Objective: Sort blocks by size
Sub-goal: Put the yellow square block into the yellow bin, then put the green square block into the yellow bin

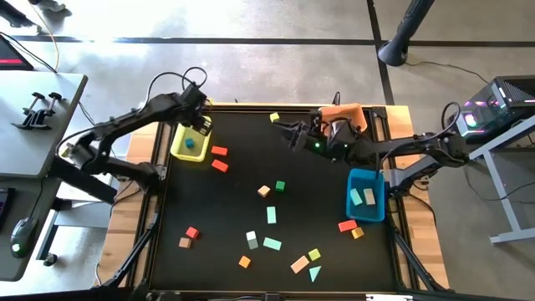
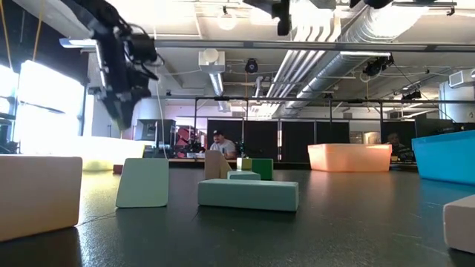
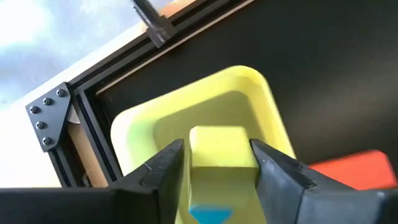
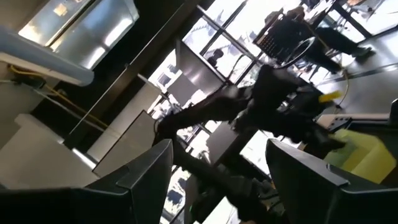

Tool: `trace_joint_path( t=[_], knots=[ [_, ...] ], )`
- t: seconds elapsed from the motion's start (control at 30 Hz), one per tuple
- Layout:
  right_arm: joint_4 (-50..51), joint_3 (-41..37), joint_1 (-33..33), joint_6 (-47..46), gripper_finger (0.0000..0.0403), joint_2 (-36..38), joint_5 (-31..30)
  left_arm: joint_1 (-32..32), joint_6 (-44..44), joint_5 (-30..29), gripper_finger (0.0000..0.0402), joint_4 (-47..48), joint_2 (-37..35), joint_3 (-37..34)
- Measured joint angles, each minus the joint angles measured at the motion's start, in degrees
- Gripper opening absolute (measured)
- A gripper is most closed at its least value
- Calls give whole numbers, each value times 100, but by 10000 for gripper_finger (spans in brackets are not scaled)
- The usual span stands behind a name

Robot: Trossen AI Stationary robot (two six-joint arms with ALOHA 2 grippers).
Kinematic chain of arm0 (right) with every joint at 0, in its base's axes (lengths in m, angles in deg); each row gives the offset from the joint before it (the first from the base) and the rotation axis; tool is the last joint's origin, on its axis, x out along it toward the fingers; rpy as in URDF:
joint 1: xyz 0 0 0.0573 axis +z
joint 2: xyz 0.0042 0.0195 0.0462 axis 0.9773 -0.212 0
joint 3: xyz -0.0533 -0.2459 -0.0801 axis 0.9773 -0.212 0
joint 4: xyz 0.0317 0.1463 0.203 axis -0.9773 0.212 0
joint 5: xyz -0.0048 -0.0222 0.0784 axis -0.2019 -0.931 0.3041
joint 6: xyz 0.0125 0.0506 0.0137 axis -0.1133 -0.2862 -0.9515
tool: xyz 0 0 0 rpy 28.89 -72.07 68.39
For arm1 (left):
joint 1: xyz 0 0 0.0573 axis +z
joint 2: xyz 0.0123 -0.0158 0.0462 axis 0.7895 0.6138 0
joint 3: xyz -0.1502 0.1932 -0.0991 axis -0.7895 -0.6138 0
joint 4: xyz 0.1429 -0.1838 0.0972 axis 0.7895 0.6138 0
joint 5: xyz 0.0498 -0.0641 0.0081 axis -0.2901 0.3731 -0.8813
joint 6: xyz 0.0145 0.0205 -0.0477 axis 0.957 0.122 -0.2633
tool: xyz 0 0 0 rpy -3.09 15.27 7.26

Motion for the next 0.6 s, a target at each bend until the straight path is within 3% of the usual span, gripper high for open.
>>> trace_joint_path(
  t=[0.13, 0.3, 0.5, 0.6],
  knots=[
    [1, 0, 231, 1, 254, 0, -15, 301, 276, 46, 205, -51, 252, 0],
    [25, 0, 475, 3, 254, 95, -46, 448, 305, 278, 233, 381, -54, 0],
    [377, 2, 623, 1, 254, 370, -426, 98, -158, 1780, 237, -48, -975, 0],
    [487, 11, 634, 1, 254, 629, -839, -351, -386, 2071, 238, -609, -1472, 0]
  ],
)
